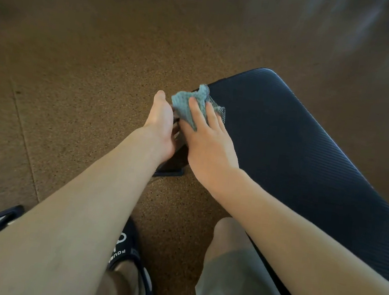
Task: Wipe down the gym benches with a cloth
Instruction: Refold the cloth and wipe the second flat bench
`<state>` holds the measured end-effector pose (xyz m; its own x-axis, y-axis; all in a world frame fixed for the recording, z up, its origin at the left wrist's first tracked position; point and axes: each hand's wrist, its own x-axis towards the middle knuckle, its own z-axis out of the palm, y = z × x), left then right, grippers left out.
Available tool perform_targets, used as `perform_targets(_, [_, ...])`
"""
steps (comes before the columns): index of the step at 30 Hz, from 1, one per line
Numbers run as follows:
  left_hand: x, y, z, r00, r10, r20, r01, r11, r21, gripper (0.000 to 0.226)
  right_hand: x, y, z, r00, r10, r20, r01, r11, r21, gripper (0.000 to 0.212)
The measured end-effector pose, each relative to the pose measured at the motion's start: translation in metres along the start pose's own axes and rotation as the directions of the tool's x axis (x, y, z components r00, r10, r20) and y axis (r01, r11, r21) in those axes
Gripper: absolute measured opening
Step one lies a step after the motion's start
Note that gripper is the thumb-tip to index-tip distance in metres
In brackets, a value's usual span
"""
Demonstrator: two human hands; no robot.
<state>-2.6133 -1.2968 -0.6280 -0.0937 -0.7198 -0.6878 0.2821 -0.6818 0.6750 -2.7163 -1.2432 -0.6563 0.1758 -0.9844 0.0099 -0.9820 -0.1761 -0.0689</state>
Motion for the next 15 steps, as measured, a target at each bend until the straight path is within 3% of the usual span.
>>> perform_targets(5, [0.000, 0.008, -0.002, 0.995, 0.082, -0.057, -0.071, 0.981, 0.180, 0.048, -0.049, 0.010, -0.008, 0.999, -0.053, 0.010, 0.053, 0.998, 0.043, 0.041])
perform_targets(8, [0.001, 0.014, -0.005, 0.992, 0.123, -0.042, -0.111, 0.969, 0.220, 0.055, -0.031, 0.008, -0.034, 0.995, 0.093, -0.032, -0.072, 0.909, 0.411, 0.032])
perform_targets(11, [-0.004, 0.027, -0.011, 0.988, 0.153, 0.034, -0.156, 0.978, 0.141, 0.054, 0.006, -0.004, -0.060, 0.961, 0.274, 0.050, -0.195, 0.538, 0.820, 0.030])
perform_targets(15, [-0.029, 0.049, -0.031, 0.980, 0.161, 0.116, -0.169, 0.983, 0.066, 0.041, 0.039, -0.027, -0.073, 0.892, 0.264, 0.367, -0.394, 0.057, 0.917, 0.030])
